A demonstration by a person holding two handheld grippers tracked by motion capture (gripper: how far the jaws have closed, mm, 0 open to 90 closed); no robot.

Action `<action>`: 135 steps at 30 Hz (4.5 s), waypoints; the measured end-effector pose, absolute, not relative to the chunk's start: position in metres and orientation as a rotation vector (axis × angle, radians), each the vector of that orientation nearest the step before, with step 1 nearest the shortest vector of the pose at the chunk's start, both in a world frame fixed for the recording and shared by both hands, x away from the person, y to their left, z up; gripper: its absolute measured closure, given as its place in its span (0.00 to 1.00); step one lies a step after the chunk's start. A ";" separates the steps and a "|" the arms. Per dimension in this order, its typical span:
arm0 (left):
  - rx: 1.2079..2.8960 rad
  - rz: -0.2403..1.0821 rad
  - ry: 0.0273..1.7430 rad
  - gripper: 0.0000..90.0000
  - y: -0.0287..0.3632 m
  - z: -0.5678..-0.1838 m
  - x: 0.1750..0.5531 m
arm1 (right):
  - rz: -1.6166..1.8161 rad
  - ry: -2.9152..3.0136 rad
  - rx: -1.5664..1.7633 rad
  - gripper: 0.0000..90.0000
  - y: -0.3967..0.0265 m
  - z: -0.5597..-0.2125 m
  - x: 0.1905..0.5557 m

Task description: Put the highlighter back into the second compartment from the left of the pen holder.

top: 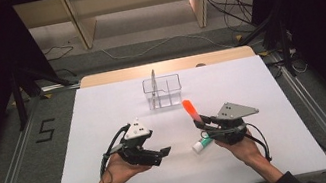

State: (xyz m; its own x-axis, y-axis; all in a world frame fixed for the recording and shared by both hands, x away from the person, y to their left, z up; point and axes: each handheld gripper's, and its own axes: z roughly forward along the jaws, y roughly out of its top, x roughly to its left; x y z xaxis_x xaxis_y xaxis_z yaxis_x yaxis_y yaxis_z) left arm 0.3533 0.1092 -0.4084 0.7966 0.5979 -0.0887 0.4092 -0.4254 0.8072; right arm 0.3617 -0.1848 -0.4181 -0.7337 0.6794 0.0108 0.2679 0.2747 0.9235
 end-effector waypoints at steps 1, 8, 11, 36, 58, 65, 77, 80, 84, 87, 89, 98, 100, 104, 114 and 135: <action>2.061 0.278 0.745 0.19 0.111 -0.408 0.352 | 1.460 2.155 0.865 0.86 -0.183 -0.417 0.365; 1.963 0.330 0.727 0.18 0.122 -0.412 0.346 | 1.571 2.062 0.960 0.86 -0.179 -0.407 0.390; 1.923 0.362 0.722 0.18 0.126 -0.412 0.345 | 1.595 2.031 0.997 0.86 -0.176 -0.405 0.402; 1.846 0.383 0.783 0.17 0.140 -0.417 0.343 | 1.579 1.877 1.161 0.86 -0.126 -0.397 0.487; 1.836 0.391 0.791 0.17 0.139 -0.417 0.344 | 1.511 1.830 1.221 0.85 -0.090 -0.410 0.524; 1.832 0.394 0.786 0.17 0.139 -0.416 0.343 | 1.496 1.821 1.231 0.85 -0.083 -0.414 0.529; 1.833 0.399 0.781 0.17 0.140 -0.416 0.343 | 1.480 1.808 1.243 0.85 -0.079 -0.416 0.534; 1.829 0.399 0.785 0.17 0.139 -0.416 0.343 | 1.473 1.807 1.252 0.85 -0.079 -0.419 0.535; 1.833 0.402 0.781 0.17 0.140 -0.415 0.343 | 1.477 1.807 1.254 0.85 -0.077 -0.422 0.536; 1.834 0.404 0.780 0.17 0.140 -0.415 0.343 | 1.465 1.811 1.245 0.85 -0.075 -0.424 0.536; 1.834 0.405 0.781 0.17 0.140 -0.415 0.343 | 1.455 1.811 1.250 0.85 -0.074 -0.425 0.536; 1.833 0.406 0.784 0.17 0.140 -0.415 0.343 | 1.436 1.830 1.253 0.85 -0.070 -0.431 0.536; 1.834 0.406 0.785 0.17 0.140 -0.415 0.343 | 1.434 1.837 1.253 0.85 -0.070 -0.431 0.536; 1.835 0.403 0.784 0.17 0.140 -0.415 0.343 | 1.427 1.851 1.252 0.79 -0.068 -0.433 0.535; 1.835 0.400 0.789 0.17 0.140 -0.415 0.343 | 1.508 1.940 1.225 0.42 -0.092 -0.401 0.525; 1.842 0.402 0.800 0.17 0.140 -0.416 0.345 | 1.309 2.262 0.841 0.31 -0.132 -0.365 0.467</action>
State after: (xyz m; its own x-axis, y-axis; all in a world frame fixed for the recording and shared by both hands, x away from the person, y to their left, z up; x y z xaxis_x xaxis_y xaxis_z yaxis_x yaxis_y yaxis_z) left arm 0.3449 0.1398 -0.4160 0.7208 0.6874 -0.0892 0.3382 -0.2364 0.9109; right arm 0.4672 -0.1325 -0.3654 -0.7423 0.6690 -0.0373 0.3013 0.3830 0.8732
